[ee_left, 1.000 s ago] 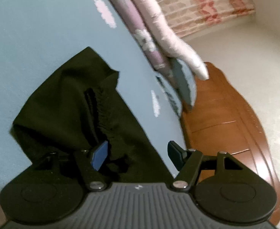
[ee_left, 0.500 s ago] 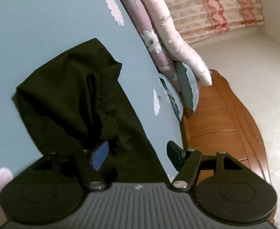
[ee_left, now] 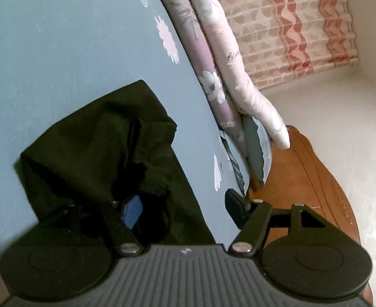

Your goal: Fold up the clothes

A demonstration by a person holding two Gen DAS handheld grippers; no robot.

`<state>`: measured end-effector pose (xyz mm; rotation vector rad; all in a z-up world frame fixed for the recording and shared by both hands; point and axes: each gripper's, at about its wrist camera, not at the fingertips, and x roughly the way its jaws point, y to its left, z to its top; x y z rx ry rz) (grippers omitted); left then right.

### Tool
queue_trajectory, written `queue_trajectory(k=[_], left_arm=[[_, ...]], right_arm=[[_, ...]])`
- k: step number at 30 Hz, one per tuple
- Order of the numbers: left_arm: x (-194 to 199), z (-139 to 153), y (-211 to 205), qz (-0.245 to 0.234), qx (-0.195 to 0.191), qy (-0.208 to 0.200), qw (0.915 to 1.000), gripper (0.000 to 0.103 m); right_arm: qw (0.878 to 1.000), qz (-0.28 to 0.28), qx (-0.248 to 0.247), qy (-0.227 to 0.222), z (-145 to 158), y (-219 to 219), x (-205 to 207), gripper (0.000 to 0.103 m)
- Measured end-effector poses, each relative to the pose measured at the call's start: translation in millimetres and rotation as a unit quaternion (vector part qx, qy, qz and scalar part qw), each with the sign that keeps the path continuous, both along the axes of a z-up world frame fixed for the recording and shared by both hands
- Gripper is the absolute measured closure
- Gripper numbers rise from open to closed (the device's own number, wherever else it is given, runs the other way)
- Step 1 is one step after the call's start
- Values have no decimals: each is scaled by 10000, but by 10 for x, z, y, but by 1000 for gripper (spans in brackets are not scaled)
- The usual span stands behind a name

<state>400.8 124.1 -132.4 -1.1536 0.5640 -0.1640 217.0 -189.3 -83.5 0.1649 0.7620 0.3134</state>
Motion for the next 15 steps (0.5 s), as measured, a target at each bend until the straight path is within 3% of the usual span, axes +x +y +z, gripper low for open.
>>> queue_trajectory(k=[5,7,8,11,13,15], left_arm=[[143,-41,-18,283,352,8,9990,35],[204,-12,-36,264,688,64,9973,40],[234,5,-46,250,865,94,9959,44],[324,67,-73,169,1471,224,9887,85],[383,128,-85,55,1999,381,9791,87],[386,232,-80,-60,2563,286,9662,87]], right_arm=[[10000,19,-33,-12,3,6,-12,10],[10000,21,-18,-12,4,-5,-8,10],[10000,28,-28,-20,9,-6,-9,10],[9999,55,-75,-51,29,-4,-13,10],[9999,72,-107,-72,41,-2,-16,10],[9998,90,-138,-93,54,0,-18,10]])
